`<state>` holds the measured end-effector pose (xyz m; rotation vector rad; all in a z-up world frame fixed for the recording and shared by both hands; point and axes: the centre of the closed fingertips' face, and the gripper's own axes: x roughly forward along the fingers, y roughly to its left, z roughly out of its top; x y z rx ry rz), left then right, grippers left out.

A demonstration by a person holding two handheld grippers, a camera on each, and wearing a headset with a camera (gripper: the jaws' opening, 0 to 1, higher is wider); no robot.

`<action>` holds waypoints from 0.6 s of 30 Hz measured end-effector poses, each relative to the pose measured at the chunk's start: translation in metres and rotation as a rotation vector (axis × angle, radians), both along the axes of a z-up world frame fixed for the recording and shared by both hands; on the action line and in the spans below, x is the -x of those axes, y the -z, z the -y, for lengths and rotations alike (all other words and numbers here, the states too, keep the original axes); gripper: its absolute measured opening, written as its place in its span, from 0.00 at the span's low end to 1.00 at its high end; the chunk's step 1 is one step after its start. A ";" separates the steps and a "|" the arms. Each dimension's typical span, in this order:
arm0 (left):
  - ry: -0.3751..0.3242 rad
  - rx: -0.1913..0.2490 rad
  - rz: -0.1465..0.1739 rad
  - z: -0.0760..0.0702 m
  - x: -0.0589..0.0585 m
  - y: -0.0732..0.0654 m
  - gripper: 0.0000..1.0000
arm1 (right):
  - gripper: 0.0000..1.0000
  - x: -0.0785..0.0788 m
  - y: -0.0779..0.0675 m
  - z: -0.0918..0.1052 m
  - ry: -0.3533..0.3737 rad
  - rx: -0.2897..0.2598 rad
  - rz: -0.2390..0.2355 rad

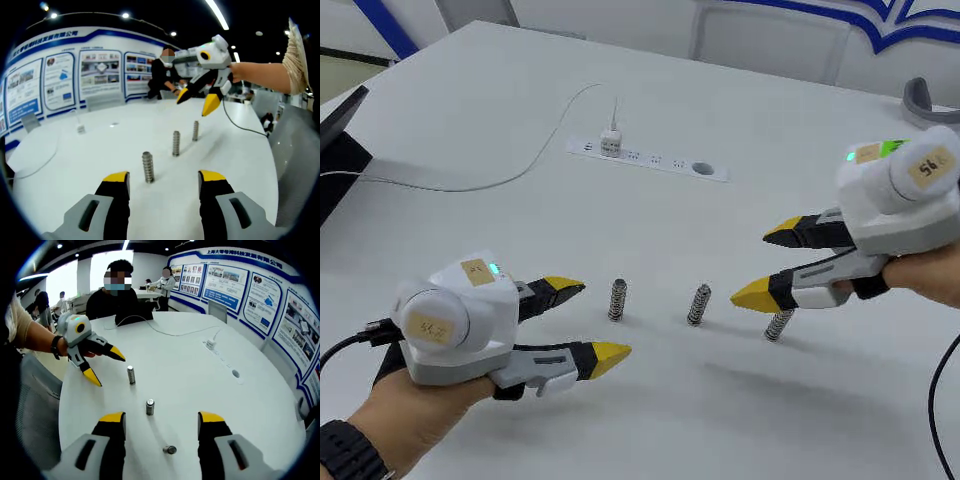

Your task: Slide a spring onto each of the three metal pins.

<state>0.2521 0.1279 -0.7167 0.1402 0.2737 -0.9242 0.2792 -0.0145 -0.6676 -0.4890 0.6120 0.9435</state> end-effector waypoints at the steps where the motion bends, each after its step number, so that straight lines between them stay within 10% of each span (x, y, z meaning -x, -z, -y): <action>1: 0.001 -0.001 0.000 0.000 0.000 0.000 0.56 | 0.60 0.002 0.000 0.003 0.007 -0.006 0.005; 18: -0.005 -0.005 -0.014 -0.002 0.005 0.001 0.61 | 0.64 0.029 0.018 0.035 0.124 -0.158 0.057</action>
